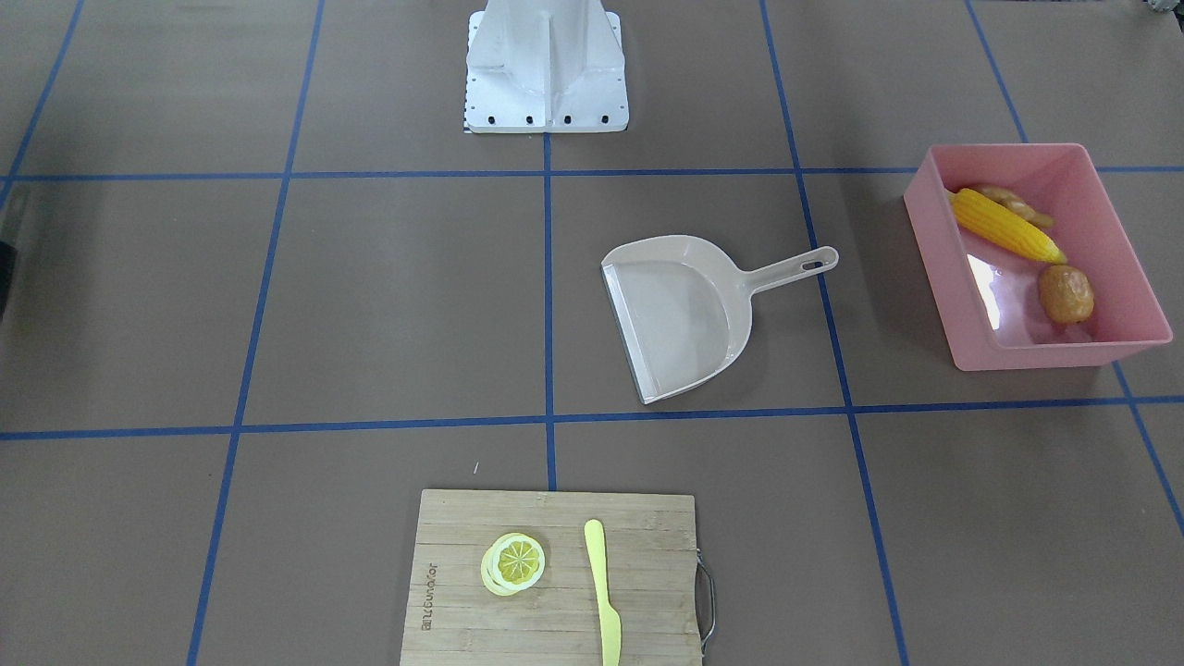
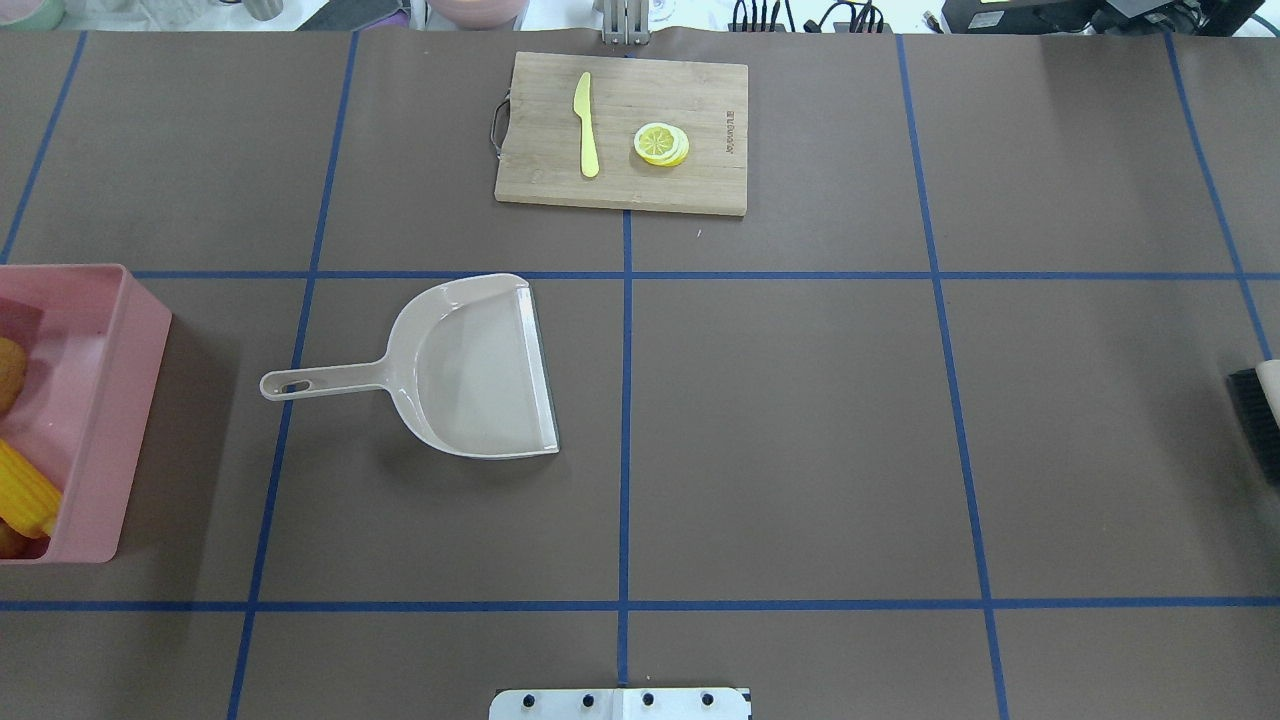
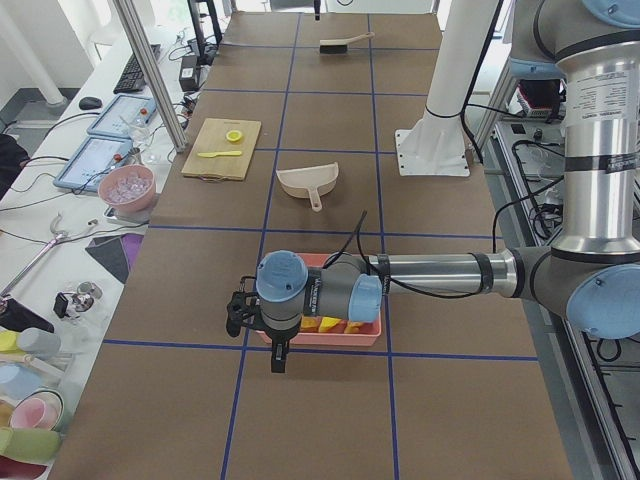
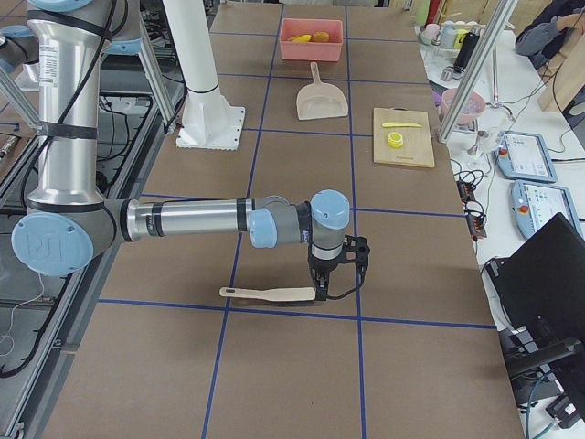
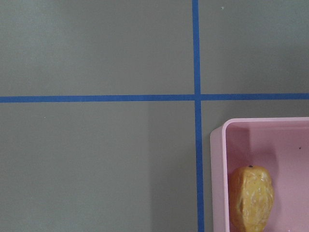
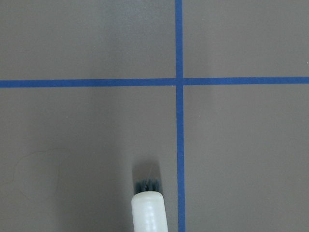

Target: Sweep and dump trash into bin

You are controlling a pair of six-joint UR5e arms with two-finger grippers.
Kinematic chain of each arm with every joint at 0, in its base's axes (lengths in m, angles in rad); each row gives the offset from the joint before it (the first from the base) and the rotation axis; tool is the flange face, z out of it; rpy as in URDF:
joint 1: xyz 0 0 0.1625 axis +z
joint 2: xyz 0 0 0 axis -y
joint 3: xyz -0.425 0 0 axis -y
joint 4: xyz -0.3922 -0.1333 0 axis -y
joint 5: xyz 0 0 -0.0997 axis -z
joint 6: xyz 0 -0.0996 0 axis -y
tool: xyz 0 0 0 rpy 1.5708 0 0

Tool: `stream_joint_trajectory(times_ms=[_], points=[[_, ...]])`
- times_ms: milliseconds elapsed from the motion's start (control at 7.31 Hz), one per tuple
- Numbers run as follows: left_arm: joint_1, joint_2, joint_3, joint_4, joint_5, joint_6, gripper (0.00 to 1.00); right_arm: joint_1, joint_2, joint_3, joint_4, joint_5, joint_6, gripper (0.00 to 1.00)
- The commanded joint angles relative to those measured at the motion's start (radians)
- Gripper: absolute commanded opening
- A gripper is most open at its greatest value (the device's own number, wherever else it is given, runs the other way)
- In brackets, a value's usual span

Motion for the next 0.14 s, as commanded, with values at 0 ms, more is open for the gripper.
stream_joint_trajectory(times_ms=[0], points=[[0.0,-0.002,0.007,0.0,-0.005,-0.001,0.98,0.0,-0.002,0.0,-0.002,0.002,0.0,1.0]])
